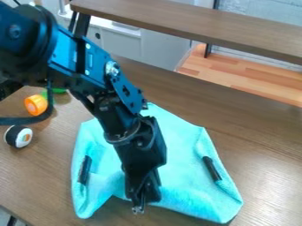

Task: Unfold the cloth from top left to bottom right

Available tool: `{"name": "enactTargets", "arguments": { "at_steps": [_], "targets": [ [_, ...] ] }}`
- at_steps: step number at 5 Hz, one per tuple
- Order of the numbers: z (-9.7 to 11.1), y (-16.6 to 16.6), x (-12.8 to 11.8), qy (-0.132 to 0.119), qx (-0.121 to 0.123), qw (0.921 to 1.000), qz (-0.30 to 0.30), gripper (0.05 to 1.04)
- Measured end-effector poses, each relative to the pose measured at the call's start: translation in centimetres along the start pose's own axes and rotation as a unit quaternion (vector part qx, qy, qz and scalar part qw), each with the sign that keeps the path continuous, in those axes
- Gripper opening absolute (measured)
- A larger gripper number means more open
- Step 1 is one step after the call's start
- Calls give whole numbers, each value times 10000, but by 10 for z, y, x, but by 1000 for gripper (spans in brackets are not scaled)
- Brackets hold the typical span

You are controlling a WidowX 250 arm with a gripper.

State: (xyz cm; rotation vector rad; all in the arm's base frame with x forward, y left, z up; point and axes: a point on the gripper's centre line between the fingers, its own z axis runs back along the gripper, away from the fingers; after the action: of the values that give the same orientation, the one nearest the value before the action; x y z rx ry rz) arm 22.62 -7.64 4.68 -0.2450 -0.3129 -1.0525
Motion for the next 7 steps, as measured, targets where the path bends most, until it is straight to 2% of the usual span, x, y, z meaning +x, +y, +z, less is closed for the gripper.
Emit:
{"name": "enactTargets", "arguments": {
  "at_steps": [1, 2, 3, 4, 5, 6, 7],
  "targets": [
    [-4, -5, -4, -116, -945, 9935, 618, 482],
    [-3, -10, -2, -103, -1739, 9806, 902, 786],
    [4, -10, 1, -358, -2482, 9603, 1221, 999],
    [11, -1, 1, -409, -2358, 9629, 1245, 1002],
    [43, 34, 2, -129, -587, 9940, 910, 998],
    [65, 64, 2, 161, 927, 9943, 511, 999],
    [82, 80, -5, 580, 1774, 9810, 524, 999]
  ]
}}
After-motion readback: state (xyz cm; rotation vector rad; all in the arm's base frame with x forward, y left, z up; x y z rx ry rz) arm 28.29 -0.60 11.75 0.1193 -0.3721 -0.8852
